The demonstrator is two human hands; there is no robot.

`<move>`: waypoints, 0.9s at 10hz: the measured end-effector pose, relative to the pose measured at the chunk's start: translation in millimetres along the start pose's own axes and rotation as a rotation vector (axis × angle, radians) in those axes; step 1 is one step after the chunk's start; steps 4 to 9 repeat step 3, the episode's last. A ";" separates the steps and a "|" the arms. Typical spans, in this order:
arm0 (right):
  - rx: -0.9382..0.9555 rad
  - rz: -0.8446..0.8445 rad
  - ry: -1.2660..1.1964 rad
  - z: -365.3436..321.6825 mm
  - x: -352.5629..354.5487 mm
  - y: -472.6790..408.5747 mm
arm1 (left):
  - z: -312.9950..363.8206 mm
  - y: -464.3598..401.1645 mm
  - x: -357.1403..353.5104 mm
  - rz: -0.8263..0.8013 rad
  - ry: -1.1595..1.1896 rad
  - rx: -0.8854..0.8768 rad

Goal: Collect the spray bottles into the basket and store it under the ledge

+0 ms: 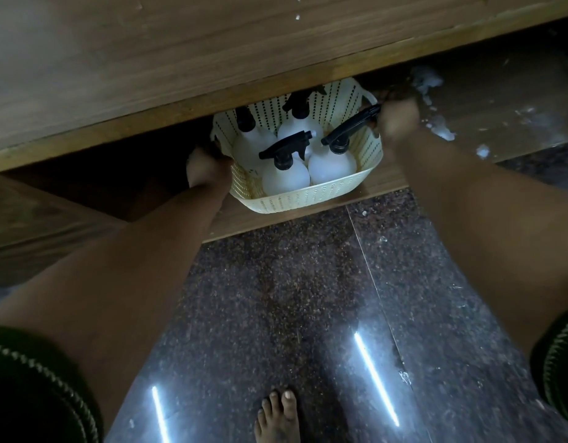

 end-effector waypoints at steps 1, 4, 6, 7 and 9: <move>-0.020 0.024 0.128 -9.7 9.7 13.1 | 26.1 39.0 16.0 0.061 -0.106 -0.022; -0.135 0.215 0.234 -12.4 35.4 61.3 | 46.2 86.2 24.1 0.024 -0.218 -0.127; -0.135 0.215 0.234 -12.4 35.4 61.3 | 46.2 86.2 24.1 0.024 -0.218 -0.127; -0.135 0.215 0.234 -12.4 35.4 61.3 | 46.2 86.2 24.1 0.024 -0.218 -0.127; -0.135 0.215 0.234 -12.4 35.4 61.3 | 46.2 86.2 24.1 0.024 -0.218 -0.127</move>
Point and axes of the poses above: each hand's wrist, its own y-axis away from the middle knuckle, its own x-axis out of the back of the hand, z = x × y, the point moved 8 cm from there along -y, towards the middle knuckle, and after that the axes turned 6 degrees about x, right-handed, at the moved point
